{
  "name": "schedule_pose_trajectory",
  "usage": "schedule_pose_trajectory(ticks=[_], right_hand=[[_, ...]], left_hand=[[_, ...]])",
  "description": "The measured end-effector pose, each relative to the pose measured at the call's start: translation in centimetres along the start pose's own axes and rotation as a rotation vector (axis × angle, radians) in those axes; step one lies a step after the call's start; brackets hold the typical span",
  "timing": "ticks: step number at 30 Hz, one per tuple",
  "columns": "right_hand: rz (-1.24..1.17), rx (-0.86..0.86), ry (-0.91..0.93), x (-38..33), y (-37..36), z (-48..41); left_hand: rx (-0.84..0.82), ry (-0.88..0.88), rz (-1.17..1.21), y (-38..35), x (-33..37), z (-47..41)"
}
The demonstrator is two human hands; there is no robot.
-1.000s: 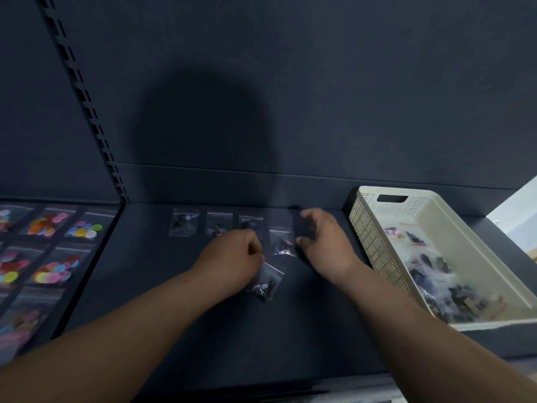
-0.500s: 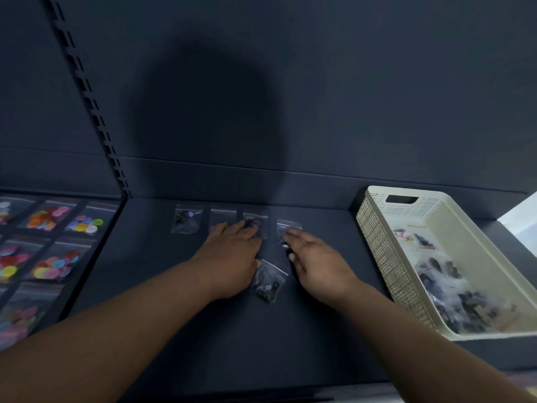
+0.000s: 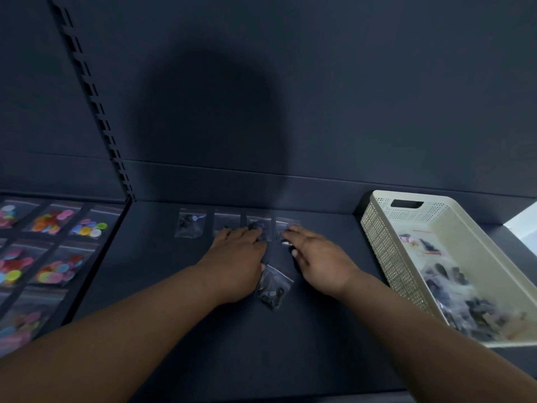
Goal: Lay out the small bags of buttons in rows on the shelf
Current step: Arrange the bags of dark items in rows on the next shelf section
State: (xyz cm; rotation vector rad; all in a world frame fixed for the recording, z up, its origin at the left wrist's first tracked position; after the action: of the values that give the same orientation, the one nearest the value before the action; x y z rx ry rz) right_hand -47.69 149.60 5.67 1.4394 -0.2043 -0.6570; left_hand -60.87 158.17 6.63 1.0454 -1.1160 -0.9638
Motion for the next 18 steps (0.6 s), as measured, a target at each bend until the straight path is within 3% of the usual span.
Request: schedule_pose_trajectory(ticks=[7,12,18], right_hand=[[-0.145,0.163,0.006,-1.9,1.4,2.6],[-0.163,0.089,0.012,-2.5,-0.5,4.5],[-0.177,0.102,-0.142,1.3,0.7,4.9]], left_hand=[[0.091,-0.011,0.025,1.0,-0.3,0.0],[0.120,0.005,0.042,1.6,-0.2,0.0],[0.127,-0.023,0.050,1.8,1.0,-0.5]])
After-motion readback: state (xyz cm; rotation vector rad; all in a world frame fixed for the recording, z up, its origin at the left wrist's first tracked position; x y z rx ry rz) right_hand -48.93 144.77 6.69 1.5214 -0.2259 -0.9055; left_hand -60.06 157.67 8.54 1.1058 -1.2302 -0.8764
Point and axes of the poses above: each hand's wrist, its own z-axis away from the middle knuckle, its own y-axis out of the back of the hand, x = y × z, the point moved 4 cm from there along -z, towards the middle knuckle, and after that the axes turned 15 degrees about -y, right-handed, at the moved point
